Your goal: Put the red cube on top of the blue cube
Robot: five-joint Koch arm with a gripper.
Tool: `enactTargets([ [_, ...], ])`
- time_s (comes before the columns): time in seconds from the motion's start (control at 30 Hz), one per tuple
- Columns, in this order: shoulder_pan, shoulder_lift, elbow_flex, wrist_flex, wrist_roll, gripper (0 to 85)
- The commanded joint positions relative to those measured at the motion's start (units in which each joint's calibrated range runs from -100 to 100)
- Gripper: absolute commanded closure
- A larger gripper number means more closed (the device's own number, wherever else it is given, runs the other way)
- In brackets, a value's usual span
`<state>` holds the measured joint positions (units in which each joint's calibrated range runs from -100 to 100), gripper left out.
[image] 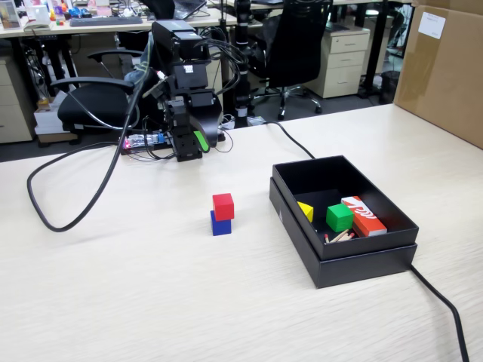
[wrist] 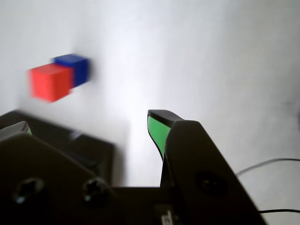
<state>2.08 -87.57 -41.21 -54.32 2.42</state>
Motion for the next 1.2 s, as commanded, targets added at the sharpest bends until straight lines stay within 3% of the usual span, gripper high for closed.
enactTargets([
  [0.0, -0.68, -5.66, -3.12, 1.92, 0.0, 35.5],
  [0.6, -0.88, -11.05, -41.29, 31.9, -0.73, 33.8],
  [1.17, -0.34, -11.05, -48.9, 36.56, -1.71, 35.5],
])
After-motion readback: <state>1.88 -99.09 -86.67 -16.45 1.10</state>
